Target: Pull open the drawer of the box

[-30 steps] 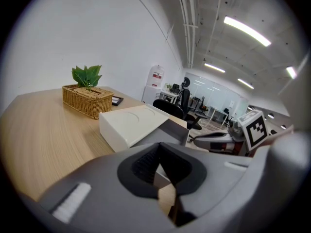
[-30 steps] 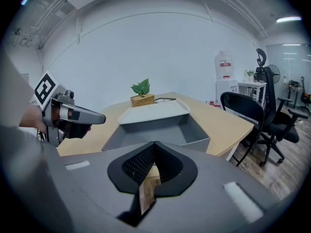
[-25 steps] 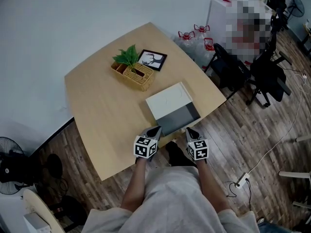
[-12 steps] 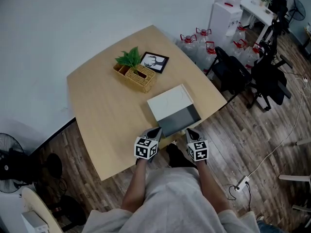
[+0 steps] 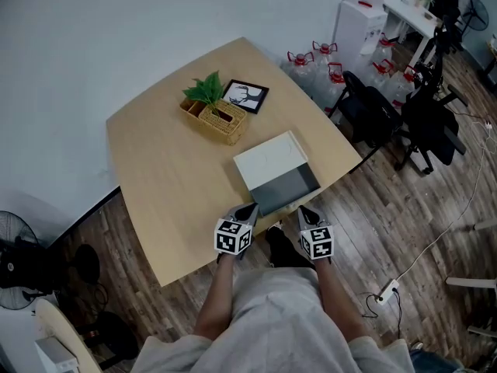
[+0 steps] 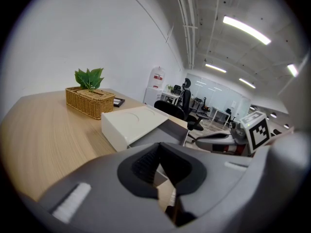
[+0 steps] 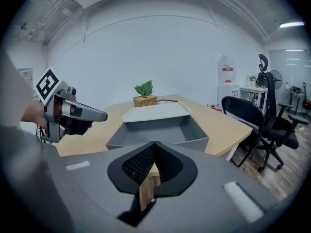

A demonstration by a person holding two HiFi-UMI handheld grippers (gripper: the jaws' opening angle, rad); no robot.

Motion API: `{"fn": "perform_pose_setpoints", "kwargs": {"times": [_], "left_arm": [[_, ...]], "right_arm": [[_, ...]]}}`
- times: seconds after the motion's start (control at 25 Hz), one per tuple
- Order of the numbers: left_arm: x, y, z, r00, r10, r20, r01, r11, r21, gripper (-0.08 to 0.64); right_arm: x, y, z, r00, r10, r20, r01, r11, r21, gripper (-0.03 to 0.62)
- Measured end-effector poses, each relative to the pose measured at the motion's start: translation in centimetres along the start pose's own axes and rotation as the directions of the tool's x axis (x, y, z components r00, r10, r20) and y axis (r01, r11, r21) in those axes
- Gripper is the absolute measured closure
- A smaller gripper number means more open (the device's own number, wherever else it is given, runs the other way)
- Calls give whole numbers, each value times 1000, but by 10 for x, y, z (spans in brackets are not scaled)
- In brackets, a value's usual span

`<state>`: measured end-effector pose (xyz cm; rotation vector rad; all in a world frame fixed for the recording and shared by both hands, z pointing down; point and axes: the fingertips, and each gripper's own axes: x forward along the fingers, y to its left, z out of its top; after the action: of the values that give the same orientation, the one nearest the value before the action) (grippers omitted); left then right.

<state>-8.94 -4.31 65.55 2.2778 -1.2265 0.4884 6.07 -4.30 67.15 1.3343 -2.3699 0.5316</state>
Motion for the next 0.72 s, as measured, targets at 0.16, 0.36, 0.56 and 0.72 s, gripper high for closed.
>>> {"fn": "perform_pose_setpoints", "kwargs": {"times": [0.16,0.36,0.56,0.72], "left_arm": [[1,-5,-1,1000,-4,-3,4,1000,15,506],[-2,-4,1,1000,1,4,-1,1000,17,506],[-2,-4,0,1000,0,6,0,1000,18,506],[-3,-3,1,1000,0,8,0,1000,20,506]], "right_arm": [[-5,-4,-1,1000,-9,7,9,1000,10,591],[-7,-1,-1,1000,-6,18,6,1000,7,591],[-9,-2,-2,1000,-11,20,10,1000,9,591],[-8,-2,2,1000,-12,26,11,1000,6,591]]}}
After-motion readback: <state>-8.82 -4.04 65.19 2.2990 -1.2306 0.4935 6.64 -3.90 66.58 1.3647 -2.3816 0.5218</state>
